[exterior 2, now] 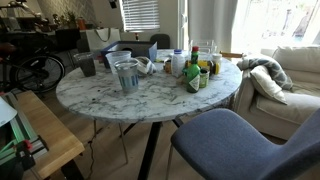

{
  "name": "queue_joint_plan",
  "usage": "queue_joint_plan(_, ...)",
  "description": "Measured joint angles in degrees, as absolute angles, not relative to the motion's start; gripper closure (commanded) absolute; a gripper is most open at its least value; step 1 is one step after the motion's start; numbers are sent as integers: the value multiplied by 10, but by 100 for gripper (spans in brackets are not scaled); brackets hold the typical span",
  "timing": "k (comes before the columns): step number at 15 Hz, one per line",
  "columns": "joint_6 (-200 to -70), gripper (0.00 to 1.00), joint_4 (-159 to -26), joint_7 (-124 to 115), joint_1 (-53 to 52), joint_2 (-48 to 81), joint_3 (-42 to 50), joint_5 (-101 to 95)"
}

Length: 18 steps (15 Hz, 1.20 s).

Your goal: Pick up the opened without a lid coffee jar and put it in the crisper drawer on the table

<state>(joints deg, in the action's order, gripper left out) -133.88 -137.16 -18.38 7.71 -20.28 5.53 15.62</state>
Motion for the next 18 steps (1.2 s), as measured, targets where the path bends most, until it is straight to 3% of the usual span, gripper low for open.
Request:
queue_joint_plan(7, -1543, 0, -1318, -445, 109, -1, 33, -28)
queue_joint_plan(12, -1529, 0, -1241, -652, 93, 96, 97, -206)
queue_joint_plan(18, -1526, 0, -1231, -657, 83, 102, 106, -209)
